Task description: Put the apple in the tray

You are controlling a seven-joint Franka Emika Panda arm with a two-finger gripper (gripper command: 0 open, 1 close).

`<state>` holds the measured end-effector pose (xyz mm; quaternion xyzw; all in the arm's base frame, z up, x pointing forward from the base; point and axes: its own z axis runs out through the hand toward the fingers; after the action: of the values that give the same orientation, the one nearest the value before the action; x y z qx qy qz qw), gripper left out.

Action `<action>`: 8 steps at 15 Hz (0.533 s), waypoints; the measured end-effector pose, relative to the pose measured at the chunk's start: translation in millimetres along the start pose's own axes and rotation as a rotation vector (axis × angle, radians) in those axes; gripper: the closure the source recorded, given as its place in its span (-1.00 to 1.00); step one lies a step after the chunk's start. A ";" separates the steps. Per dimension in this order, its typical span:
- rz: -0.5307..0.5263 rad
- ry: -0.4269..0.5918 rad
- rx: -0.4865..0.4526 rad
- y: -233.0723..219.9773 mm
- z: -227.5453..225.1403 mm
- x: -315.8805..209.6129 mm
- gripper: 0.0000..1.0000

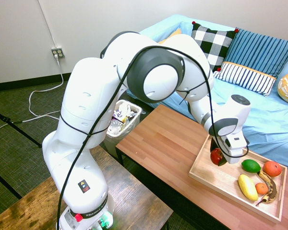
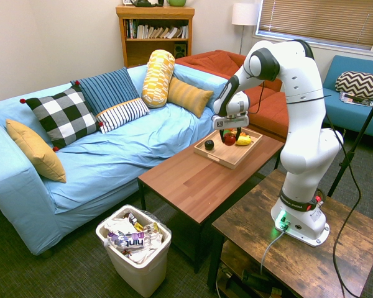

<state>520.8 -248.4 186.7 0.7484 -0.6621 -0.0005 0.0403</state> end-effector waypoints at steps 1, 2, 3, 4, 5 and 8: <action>0.005 -0.006 -0.013 -0.9 12.7 1.9 1.00; 0.009 -0.008 -0.025 -2.7 24.3 4.1 1.00; 0.015 -0.009 -0.036 -4.5 35.7 7.6 1.00; 0.021 -0.010 -0.044 -5.1 44.0 11.7 1.00; 0.025 -0.015 -0.048 -5.4 52.2 16.1 1.00; 0.022 -0.033 -0.051 -4.6 68.6 24.9 -1.00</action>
<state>524.8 -276.6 119.3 0.7397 -0.6706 -0.0291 0.0486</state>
